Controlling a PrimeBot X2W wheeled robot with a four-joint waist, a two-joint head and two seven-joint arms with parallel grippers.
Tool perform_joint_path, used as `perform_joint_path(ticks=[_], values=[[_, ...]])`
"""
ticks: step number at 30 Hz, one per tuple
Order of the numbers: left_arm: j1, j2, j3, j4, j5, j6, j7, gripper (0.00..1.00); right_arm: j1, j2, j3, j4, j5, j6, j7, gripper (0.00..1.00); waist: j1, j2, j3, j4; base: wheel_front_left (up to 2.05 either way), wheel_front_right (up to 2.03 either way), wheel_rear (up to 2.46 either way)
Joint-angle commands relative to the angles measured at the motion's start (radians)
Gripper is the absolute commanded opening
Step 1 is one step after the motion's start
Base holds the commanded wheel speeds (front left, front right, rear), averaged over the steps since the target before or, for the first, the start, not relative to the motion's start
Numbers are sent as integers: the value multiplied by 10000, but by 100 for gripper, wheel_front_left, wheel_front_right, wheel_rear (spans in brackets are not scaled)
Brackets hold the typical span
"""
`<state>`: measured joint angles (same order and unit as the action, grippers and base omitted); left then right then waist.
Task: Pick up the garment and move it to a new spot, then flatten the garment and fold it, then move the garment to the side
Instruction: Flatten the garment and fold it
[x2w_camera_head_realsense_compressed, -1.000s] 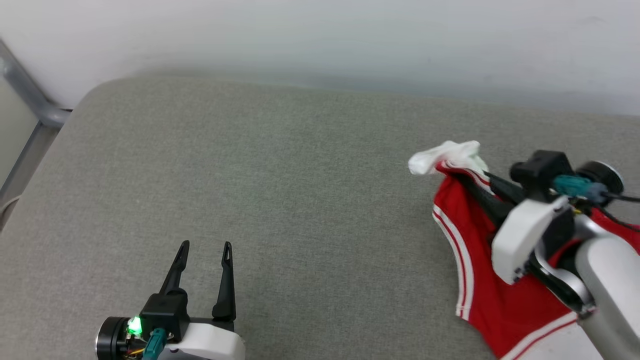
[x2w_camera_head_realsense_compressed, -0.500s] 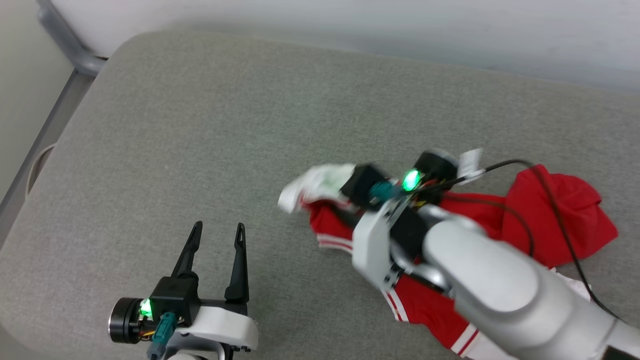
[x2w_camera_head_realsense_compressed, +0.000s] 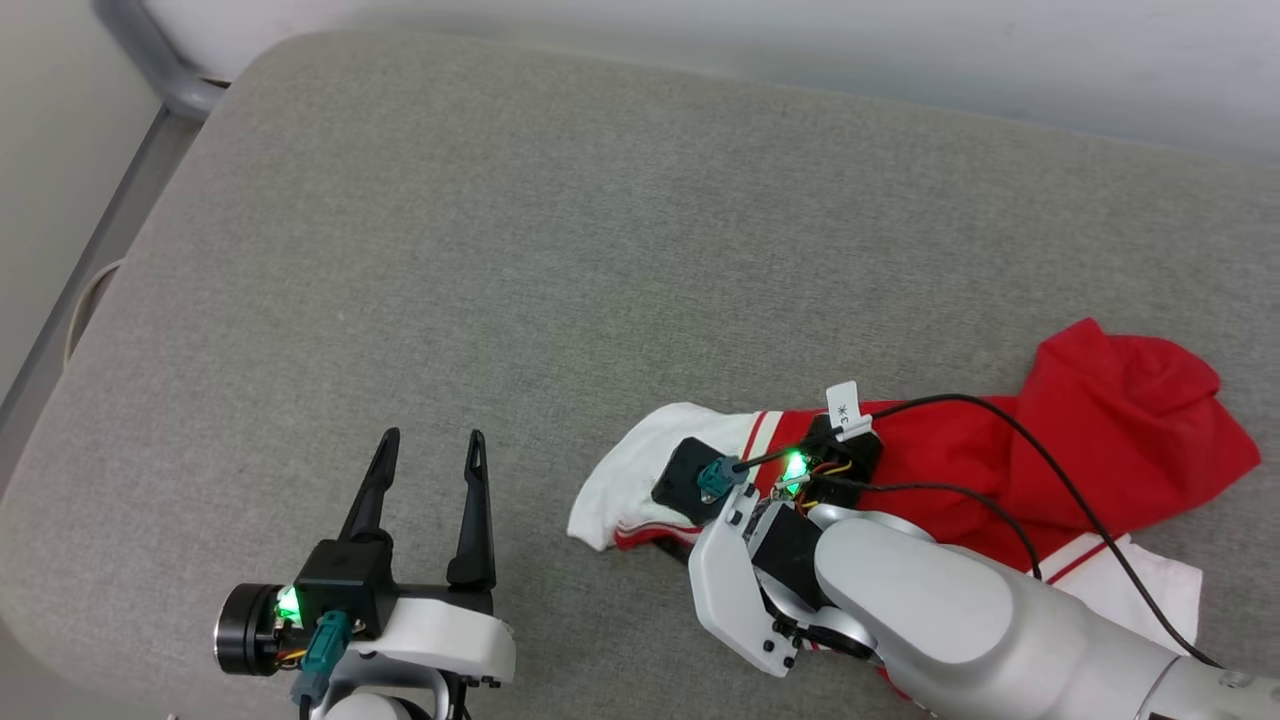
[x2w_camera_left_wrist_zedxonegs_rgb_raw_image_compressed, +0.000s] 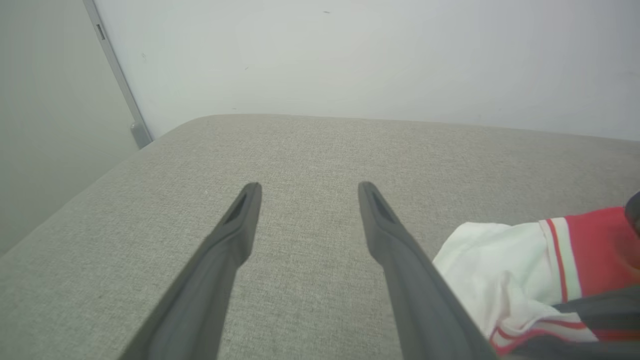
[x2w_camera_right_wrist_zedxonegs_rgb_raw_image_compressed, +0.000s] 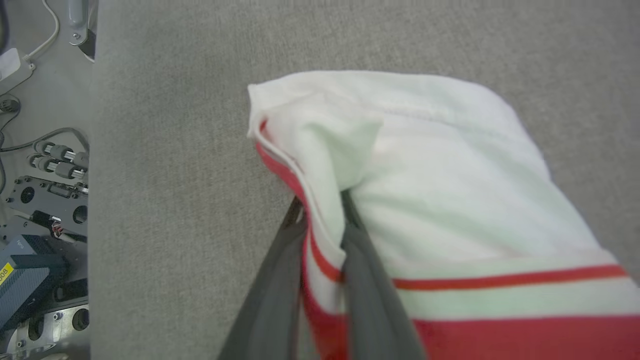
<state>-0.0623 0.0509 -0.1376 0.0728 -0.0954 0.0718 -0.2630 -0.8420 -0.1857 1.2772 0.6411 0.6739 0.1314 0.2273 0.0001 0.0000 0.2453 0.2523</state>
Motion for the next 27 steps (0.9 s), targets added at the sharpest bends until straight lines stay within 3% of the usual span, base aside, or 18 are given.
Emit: perform_joint_path(ticks=[1, 6, 13, 20, 27], values=[[-27, -11, 36, 34, 51, 23, -25, 100, -92, -30, 43, -72, -181, -15, -213, 100, -1, 0, -98, -123, 0, 0, 0], [184, -10, 185, 63, 176, -36, -25, 100, -18, -379, 37, -636, -100, -15, -1220, 100, -1, 0, -533, -426, 0, 0, 0], [626, 12, 549, 13, 370, -168, -25, 100, 678, -1681, -424, -2048, 271, -15, -2051, 100, -1, 0, -1232, -953, 0, 0, 0], [1117, 35, 839, -91, 464, -231, -25, 100, 1940, -3369, -3068, -3445, -37, -13, -2167, 100, -1, 0, -1779, -1438, 0, 0, 0], [1419, 38, 929, -133, 574, -273, -25, 100, 3686, -4806, -5698, -5239, -545, -13, -253, 100, -1, 0, -2097, -1737, 0, 0, 0]])
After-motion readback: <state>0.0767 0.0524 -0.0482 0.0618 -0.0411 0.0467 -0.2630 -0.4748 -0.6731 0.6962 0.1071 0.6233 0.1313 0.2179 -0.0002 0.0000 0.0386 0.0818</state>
